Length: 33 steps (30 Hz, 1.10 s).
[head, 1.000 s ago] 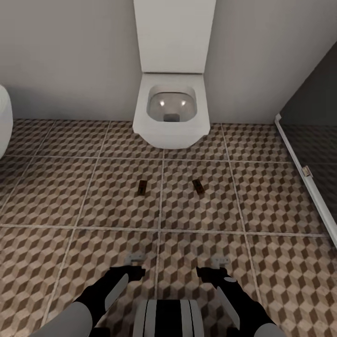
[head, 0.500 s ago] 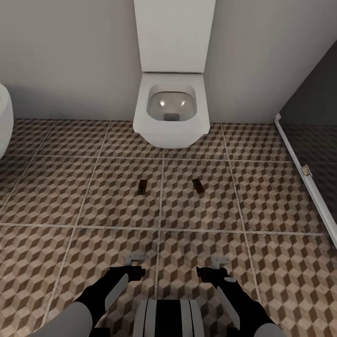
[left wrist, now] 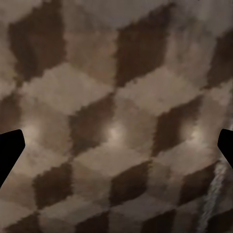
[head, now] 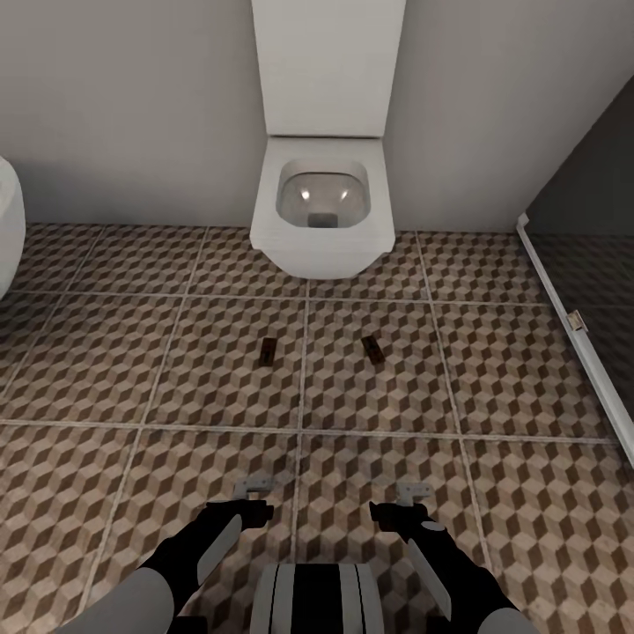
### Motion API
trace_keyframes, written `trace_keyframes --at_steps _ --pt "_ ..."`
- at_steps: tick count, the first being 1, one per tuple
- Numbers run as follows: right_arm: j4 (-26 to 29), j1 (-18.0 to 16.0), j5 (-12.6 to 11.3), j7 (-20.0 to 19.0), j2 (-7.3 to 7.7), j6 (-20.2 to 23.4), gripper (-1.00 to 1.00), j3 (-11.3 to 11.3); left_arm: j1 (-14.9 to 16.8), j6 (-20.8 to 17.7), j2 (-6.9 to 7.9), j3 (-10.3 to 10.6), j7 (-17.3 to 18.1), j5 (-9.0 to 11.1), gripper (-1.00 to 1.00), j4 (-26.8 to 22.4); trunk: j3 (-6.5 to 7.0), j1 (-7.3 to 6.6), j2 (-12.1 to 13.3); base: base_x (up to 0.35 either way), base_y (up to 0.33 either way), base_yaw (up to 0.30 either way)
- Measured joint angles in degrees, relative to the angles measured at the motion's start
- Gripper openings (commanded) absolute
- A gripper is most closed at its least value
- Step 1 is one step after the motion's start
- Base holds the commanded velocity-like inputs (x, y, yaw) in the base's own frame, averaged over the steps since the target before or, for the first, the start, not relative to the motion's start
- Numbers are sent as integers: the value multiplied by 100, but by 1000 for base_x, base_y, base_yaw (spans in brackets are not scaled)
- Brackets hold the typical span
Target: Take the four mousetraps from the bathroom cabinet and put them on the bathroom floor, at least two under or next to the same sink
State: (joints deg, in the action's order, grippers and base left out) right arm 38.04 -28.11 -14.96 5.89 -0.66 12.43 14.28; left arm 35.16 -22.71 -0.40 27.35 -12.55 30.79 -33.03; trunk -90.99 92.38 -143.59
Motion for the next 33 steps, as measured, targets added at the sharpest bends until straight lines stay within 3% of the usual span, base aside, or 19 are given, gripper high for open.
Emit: trace_keyframes --at_steps 8,33 --pt "0 0 0 0 0 0 100 0 -3 -5 0 0 0 5 100 3 0 0 0 0 0 0" --pt "0 0 0 0 0 0 100 0 -3 -9 0 0 0 7 100 8 553 -65 33 0 0 0"
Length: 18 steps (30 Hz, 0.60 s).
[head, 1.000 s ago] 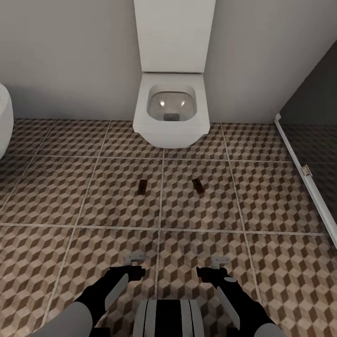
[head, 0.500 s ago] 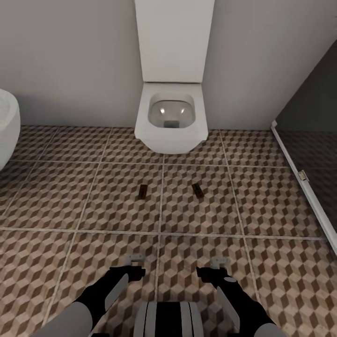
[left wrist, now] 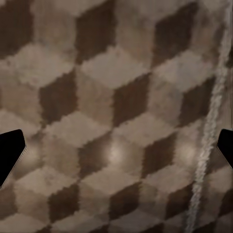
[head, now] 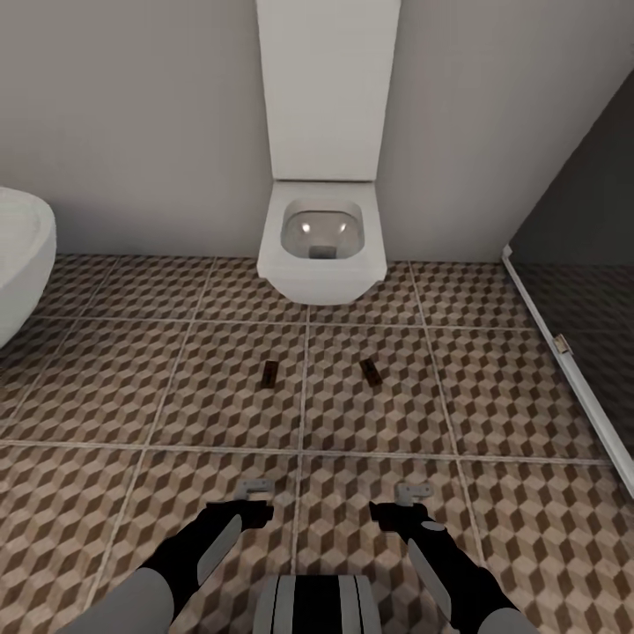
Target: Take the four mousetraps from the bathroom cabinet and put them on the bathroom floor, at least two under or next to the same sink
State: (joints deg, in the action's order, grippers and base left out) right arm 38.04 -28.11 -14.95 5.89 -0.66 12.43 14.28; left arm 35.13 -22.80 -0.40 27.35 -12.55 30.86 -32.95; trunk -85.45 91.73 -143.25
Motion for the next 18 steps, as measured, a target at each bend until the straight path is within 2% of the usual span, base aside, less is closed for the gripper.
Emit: trace_keyframes --at_steps 2,18 --pt "0 0 0 0 0 0 100 0 0 0 0 0 0 0 100 0 44 -5 3 0 0 0" --pt "0 0 0 0 0 0 100 0 2 1 0 0 0 0 100 0 332 -356 643 0 0 0"
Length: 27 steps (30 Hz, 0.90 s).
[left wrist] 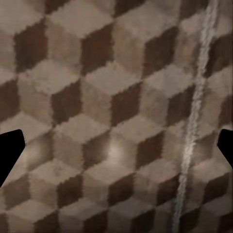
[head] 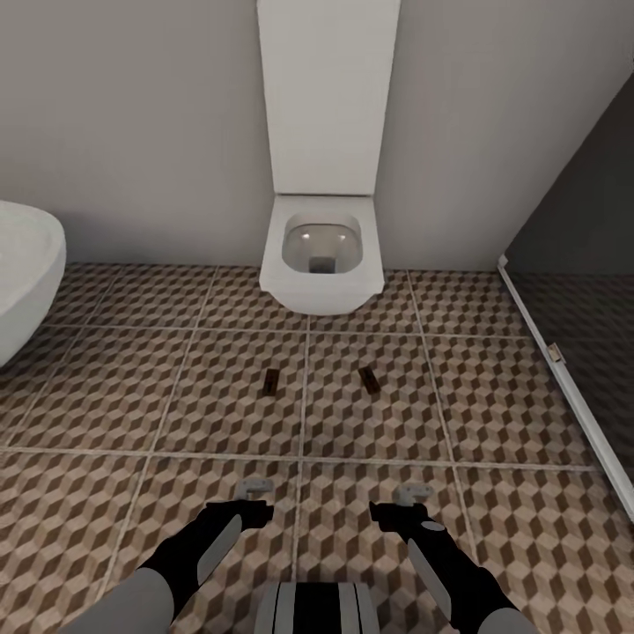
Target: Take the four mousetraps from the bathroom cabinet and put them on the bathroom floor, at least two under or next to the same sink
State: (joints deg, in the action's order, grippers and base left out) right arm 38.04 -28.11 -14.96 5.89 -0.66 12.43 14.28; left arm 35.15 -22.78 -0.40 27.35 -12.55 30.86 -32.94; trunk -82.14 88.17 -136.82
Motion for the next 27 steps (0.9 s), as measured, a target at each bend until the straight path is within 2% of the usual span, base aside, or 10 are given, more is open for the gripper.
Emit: trace_keyframes --at_steps 27 --pt "0 0 0 0 3 -3 100 9 -1 0 0 0 0 0 100 9 485 -593 1083 0 0 0"
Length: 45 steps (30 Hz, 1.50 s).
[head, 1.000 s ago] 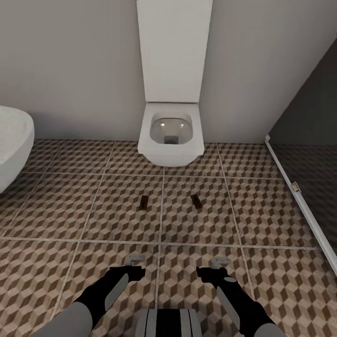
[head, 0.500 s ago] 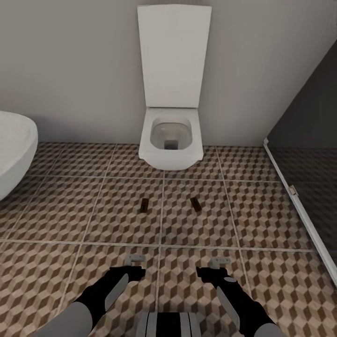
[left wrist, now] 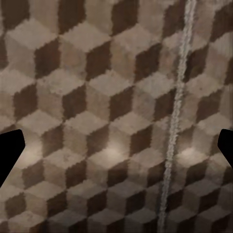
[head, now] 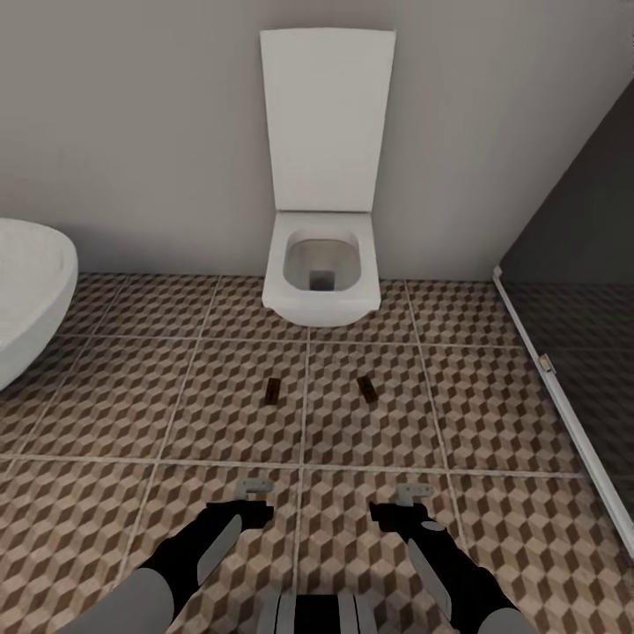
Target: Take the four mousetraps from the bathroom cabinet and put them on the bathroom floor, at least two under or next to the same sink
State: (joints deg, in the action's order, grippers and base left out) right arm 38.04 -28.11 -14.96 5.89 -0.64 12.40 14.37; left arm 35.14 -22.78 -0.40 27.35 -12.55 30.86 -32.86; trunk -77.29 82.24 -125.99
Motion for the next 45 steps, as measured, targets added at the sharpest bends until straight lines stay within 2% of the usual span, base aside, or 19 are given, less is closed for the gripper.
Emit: trace_keyframes --at_steps 28,45 --pt "0 0 9 -9 -3 -6 100 8 -2 -1 0 0 0 0 100 0 508 -615 1123 0 0 0" --pt "1 0 9 -5 18 -6 100 34 0 3 3 0 0 0 100 0 946 -989 1805 0 0 0"
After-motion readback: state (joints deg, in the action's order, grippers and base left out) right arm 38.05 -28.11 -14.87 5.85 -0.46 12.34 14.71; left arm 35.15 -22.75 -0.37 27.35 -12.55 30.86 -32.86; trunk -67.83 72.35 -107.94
